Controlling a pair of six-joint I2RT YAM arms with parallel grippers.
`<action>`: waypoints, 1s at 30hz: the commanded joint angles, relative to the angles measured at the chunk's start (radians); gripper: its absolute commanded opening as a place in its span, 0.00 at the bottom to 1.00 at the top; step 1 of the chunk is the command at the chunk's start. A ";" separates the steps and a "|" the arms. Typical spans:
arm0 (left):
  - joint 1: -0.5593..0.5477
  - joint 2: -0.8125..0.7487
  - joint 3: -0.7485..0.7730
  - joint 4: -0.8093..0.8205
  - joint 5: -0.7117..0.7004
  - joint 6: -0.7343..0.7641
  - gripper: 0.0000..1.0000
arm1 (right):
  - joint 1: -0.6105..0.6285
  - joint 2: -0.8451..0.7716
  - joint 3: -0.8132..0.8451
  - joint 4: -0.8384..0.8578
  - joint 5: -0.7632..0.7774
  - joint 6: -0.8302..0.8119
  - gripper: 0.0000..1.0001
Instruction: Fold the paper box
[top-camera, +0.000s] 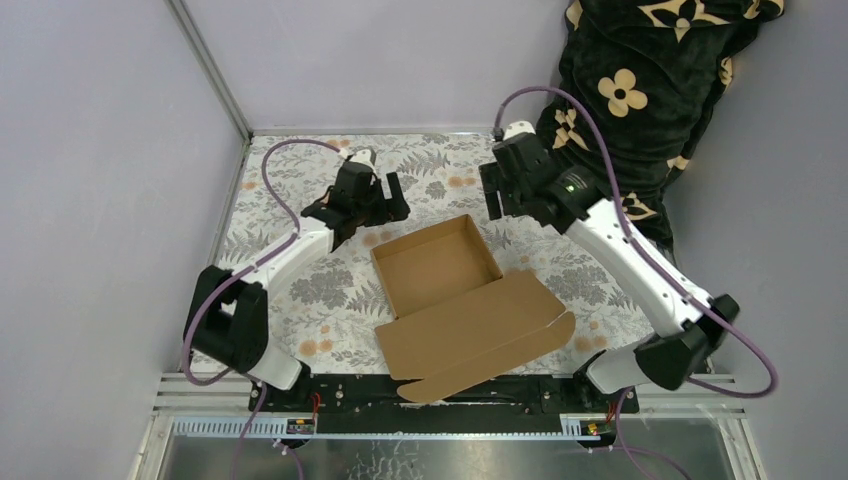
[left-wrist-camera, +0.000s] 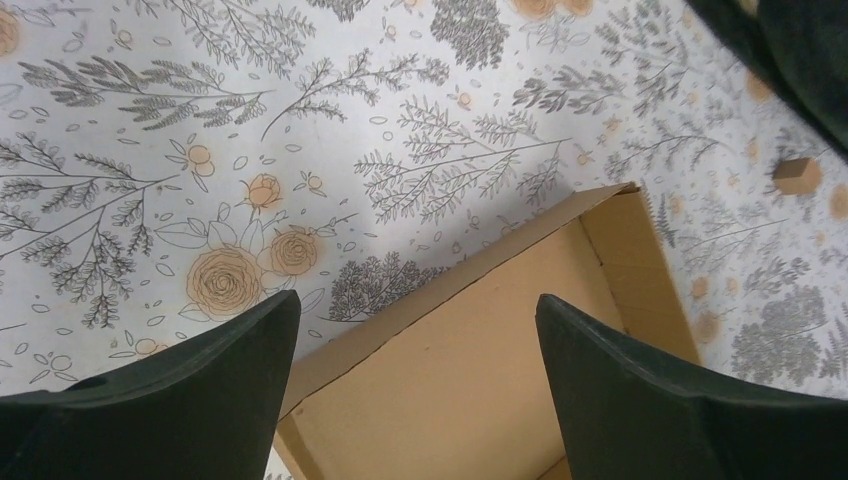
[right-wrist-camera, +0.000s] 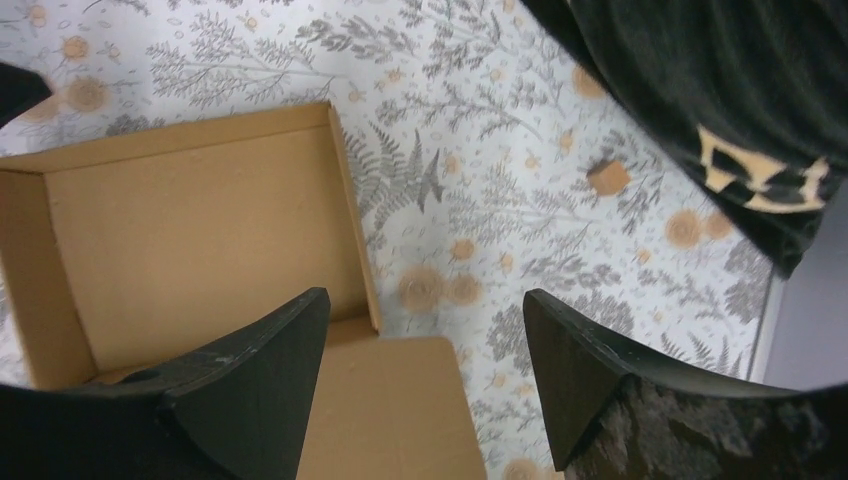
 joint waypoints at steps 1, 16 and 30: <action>-0.033 0.061 0.034 -0.035 0.018 0.049 0.93 | -0.007 -0.128 -0.101 0.006 -0.081 0.108 0.76; -0.273 0.181 0.235 -0.181 -0.134 0.094 0.83 | -0.149 -0.297 -0.361 0.086 -0.112 0.164 0.76; -0.287 0.399 0.450 -0.268 -0.331 0.224 0.75 | -0.273 -0.365 -0.360 0.071 -0.201 0.102 0.75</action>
